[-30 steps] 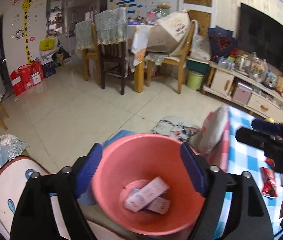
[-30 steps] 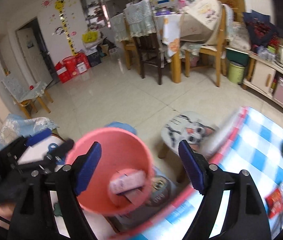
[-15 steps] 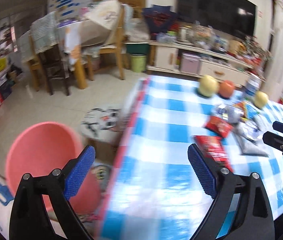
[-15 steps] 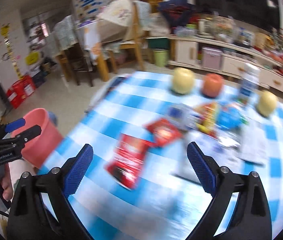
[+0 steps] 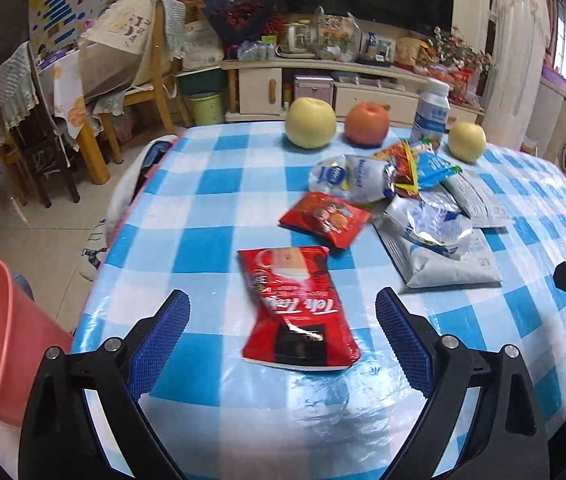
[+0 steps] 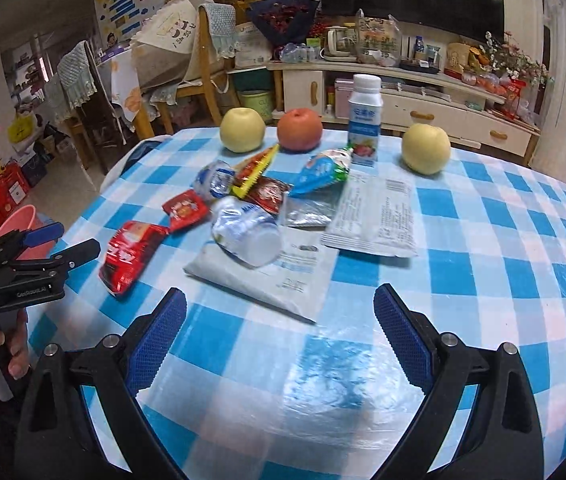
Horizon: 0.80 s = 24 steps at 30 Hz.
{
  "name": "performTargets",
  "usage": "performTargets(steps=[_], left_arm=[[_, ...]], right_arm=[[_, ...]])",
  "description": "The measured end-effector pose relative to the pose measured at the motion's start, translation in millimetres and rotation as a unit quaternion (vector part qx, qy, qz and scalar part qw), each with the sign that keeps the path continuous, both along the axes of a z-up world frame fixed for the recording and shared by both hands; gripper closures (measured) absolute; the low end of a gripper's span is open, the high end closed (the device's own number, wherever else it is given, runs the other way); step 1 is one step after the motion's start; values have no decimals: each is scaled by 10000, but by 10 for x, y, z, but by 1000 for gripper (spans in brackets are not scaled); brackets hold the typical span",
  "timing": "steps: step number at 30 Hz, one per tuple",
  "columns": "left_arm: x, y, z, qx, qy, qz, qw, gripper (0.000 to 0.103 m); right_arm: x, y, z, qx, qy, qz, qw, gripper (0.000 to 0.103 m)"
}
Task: Collect trash
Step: 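Return both grippers to the table toward the red snack packets, then grasp the red Tea Time packet with the left gripper while the right grasps the white Magicday bag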
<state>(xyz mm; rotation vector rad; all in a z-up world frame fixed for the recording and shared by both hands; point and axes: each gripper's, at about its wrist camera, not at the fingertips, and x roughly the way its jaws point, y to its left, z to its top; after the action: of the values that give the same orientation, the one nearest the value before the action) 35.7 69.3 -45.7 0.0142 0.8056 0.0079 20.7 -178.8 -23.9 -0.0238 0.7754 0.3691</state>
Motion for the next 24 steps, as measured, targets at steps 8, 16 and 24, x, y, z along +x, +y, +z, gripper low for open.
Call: performTargets(steps=[8,16,24], left_arm=[[305,-172,-236,166,243,-9,9996,10],[477,-171,-485,24,551,49,9985,10],[502,-48,-529,-449,693,105,9965,13]], right_arm=[[79,-208,-251,42,123,64,9999,8],[201,-343,-446,160,168,-21,9997,8],[245,-319,-503,298,334,24,9990,8]])
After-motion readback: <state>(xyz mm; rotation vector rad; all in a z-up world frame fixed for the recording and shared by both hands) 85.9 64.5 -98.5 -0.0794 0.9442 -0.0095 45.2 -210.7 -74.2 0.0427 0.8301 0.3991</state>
